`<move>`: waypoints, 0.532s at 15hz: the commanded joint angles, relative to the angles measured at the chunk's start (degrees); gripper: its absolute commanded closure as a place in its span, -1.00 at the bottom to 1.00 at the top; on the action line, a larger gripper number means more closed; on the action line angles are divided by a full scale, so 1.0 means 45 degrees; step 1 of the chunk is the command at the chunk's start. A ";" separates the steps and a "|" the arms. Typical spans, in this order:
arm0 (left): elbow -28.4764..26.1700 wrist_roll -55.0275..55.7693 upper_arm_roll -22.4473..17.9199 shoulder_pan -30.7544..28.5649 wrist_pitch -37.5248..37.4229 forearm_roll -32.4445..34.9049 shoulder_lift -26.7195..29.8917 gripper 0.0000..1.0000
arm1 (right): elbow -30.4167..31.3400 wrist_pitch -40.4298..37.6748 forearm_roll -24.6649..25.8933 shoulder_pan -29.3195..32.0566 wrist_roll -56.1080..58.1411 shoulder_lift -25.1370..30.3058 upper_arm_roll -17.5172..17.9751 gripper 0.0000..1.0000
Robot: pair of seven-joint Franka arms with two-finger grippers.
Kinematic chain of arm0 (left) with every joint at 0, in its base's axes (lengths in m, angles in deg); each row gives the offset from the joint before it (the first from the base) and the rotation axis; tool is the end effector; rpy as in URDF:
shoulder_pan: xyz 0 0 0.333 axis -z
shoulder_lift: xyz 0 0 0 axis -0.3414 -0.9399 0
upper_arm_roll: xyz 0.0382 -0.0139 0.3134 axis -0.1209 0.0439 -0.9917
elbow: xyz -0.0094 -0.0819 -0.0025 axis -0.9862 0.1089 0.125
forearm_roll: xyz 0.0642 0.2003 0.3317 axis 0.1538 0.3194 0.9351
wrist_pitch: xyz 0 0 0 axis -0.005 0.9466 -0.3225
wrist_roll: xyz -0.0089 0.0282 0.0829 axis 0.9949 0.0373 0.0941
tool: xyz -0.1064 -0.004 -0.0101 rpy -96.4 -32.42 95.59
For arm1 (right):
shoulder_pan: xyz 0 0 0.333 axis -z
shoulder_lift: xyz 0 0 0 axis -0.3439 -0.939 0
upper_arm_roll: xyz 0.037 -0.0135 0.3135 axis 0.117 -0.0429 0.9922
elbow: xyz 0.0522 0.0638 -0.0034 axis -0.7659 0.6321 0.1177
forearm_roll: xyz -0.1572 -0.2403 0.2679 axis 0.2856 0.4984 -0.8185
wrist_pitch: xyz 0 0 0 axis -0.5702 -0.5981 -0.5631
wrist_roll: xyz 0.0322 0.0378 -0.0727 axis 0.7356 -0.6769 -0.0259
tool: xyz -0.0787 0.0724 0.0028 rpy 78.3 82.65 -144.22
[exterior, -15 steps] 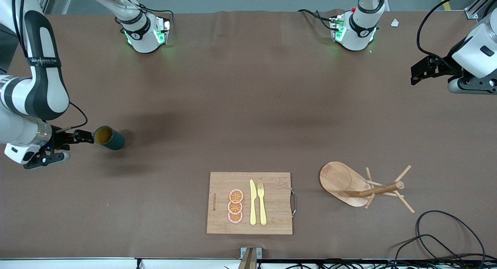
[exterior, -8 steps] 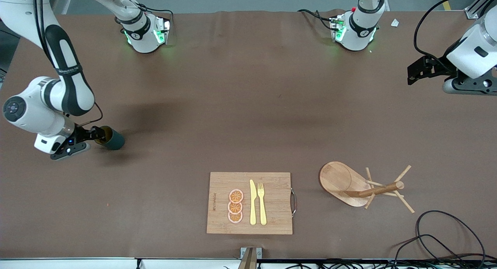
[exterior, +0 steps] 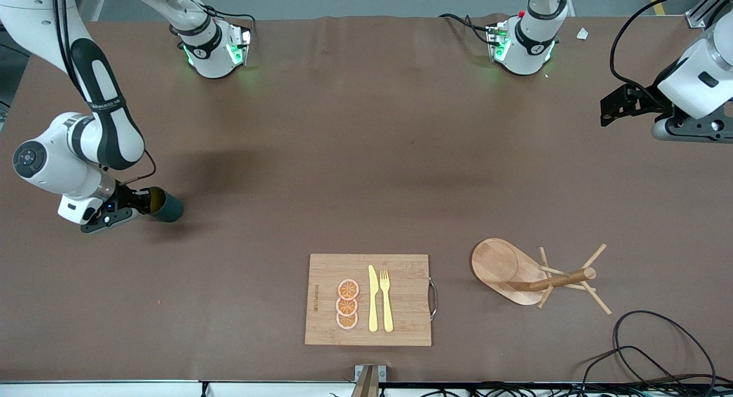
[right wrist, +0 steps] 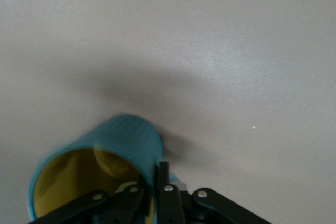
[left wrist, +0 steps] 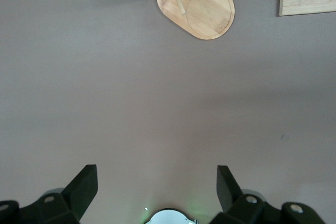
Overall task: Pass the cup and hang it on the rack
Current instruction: 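Reach the right gripper down and grasp the teal mug rim, then lift the teal mug with the right gripper toward the table middle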
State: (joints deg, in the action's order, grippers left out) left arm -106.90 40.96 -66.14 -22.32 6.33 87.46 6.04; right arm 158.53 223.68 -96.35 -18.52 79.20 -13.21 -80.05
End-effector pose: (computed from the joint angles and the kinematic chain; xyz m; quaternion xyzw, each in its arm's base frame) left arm 0.5420 -0.0716 0.6352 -0.9978 0.0469 0.0450 0.0137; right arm 0.5625 -0.1077 0.2407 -0.9814 -0.1913 0.0111 0.0151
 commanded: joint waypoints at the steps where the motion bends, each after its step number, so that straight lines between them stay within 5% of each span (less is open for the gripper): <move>1: 0.0201 0.0082 0.0055 -0.0044 -0.0260 0.0269 -0.0014 -1.00 | -0.1037 -0.2125 -0.0309 -0.0198 -0.0020 0.0347 0.0080 1.00; 8: 0.0318 0.0082 -0.0004 -0.0044 -0.0319 0.0269 0.0064 -1.00 | -0.1549 -0.3619 -0.0290 -0.3415 -0.4177 0.1324 0.0177 1.00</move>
State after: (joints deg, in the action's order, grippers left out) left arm -106.58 40.96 -66.28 -22.44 6.14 87.46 6.06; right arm 150.58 207.76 -97.08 -29.06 65.41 -8.73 -79.09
